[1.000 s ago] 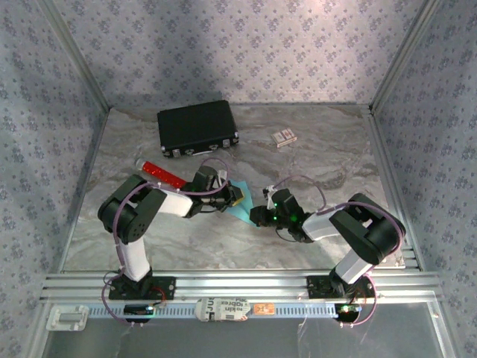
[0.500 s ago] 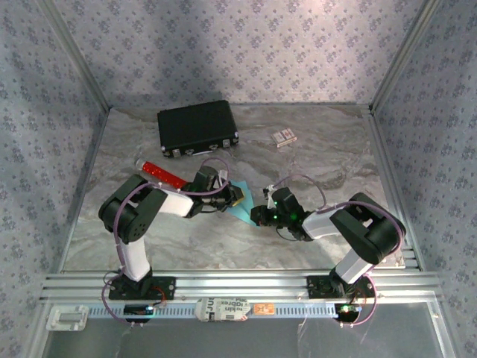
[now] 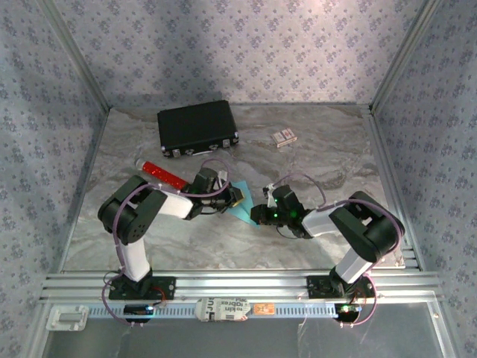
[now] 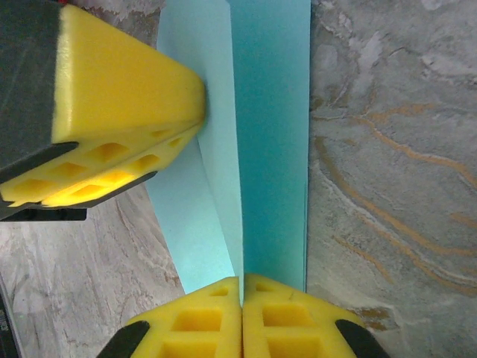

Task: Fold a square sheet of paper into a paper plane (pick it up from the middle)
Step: Fourth fold the wing at the center of the table.

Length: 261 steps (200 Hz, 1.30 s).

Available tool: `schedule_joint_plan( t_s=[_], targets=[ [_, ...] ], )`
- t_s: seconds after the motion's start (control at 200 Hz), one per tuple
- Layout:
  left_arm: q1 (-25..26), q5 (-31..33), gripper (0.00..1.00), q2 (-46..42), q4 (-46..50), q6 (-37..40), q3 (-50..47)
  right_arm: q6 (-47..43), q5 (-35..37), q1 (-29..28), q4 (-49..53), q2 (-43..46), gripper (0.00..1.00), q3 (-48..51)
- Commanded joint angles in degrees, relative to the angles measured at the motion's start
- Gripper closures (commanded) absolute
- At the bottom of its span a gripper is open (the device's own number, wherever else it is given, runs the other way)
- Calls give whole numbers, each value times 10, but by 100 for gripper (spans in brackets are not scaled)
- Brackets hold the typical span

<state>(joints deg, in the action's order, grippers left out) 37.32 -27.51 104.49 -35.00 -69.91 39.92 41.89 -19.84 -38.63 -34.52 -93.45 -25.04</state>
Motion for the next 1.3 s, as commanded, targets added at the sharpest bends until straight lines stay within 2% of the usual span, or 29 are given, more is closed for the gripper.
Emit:
schedule_joint_plan(
  t_s=[0.0,0.225,0.705,1.299],
  targets=[
    [6,7,94,-21,-27,14,-6,10,-10,-6,60,-42,93,-6],
    [5,3,92,-5,-36,16,8,13,-18,-2,66,-51,94,-11],
    [-4,10,93,25,22,21,26,17,-21,1,76,-50,90,-14],
    [-5,10,94,39,35,27,36,16,-28,4,94,-50,91,-23]
  ],
)
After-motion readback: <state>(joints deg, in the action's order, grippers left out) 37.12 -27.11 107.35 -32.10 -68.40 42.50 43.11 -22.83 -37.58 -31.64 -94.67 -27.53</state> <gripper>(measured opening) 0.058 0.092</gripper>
